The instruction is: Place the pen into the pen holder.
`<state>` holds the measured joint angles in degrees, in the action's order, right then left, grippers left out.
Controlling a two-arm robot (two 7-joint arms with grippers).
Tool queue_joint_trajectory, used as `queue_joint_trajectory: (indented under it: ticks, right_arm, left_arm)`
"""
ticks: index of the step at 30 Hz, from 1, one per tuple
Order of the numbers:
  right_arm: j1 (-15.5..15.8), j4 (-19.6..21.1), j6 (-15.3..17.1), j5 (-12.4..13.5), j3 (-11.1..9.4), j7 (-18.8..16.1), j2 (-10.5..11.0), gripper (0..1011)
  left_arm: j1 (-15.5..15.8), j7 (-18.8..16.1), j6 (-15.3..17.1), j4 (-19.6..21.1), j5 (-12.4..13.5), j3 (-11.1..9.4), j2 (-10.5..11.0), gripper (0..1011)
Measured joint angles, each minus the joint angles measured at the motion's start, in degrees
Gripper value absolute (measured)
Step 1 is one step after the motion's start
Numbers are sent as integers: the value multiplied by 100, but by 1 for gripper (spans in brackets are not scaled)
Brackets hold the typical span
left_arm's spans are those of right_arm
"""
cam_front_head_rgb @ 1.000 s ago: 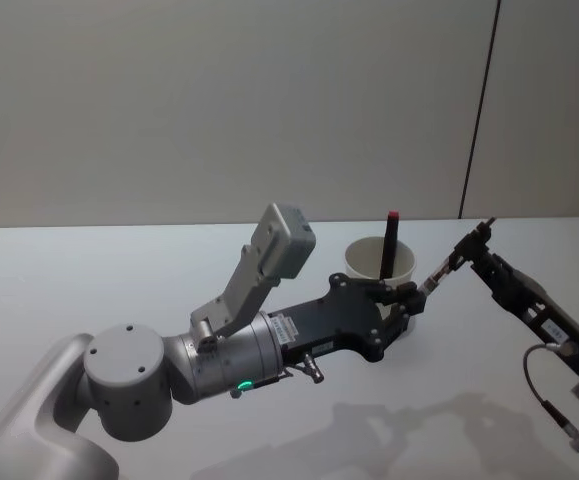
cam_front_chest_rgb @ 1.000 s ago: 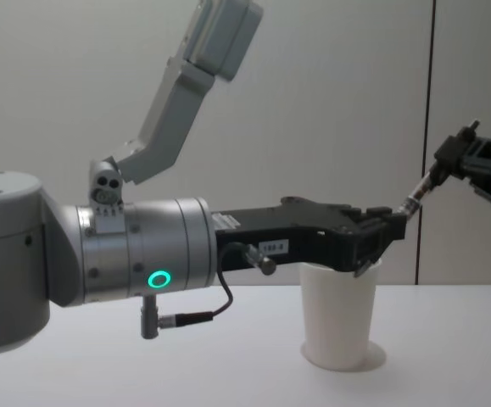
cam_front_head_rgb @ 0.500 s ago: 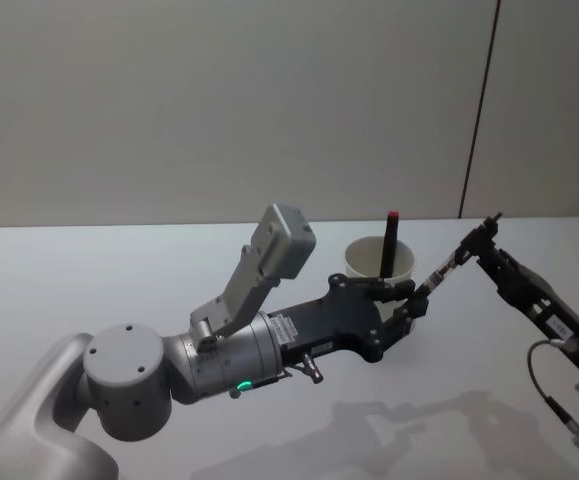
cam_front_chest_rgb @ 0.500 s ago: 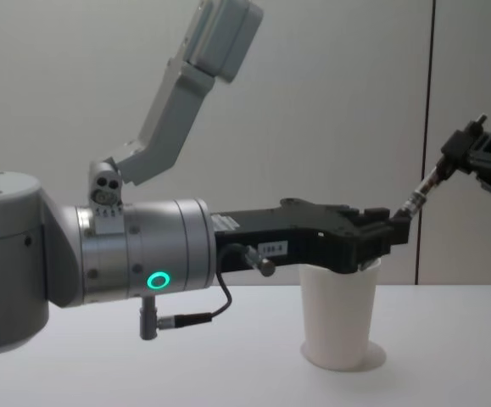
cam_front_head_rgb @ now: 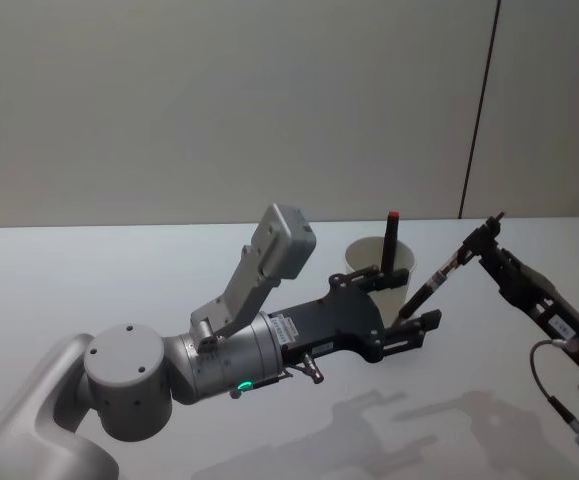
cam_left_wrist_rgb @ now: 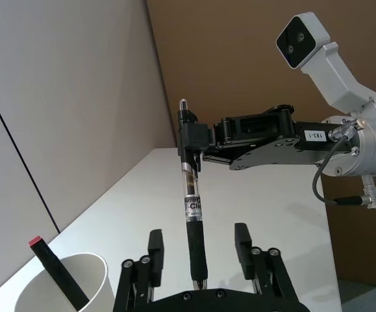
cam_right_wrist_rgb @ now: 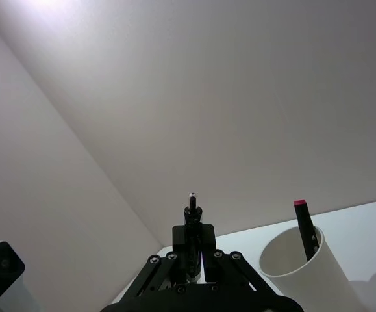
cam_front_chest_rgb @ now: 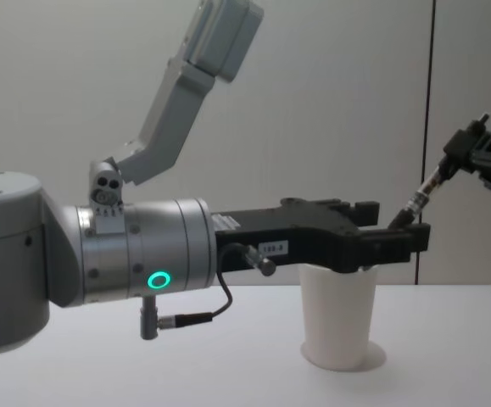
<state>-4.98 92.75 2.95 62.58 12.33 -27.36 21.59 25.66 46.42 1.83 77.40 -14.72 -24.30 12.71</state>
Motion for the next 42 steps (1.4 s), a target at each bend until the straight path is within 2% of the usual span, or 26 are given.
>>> queue_joint_trajectory:
  ticks: [9, 12, 19, 30, 42]
  right_arm:
    - [-26, 78, -5, -251, -32, 110, 102, 128]
    - [-44, 117, 9, -368, -56, 158, 154, 128]
    - [-107, 210, 83, -676, -142, 274, 315, 128]
    - [-275, 262, 156, -969, -275, 315, 516, 128]
    - [-636, 47, 232, -1207, -337, 163, 579, 128]
  left_arm:
    - [0, 0, -4, 0, -6, 0, 0, 952]
    - [0, 0, -5, 0, -6, 0, 0, 1003]
    - [0, -1, -5, 0, -7, 0, 0, 1003]
    - [0, 0, -4, 0, -6, -1, 0, 1003]
    - [0, -1, -4, 0, -6, 0, 0, 1003]
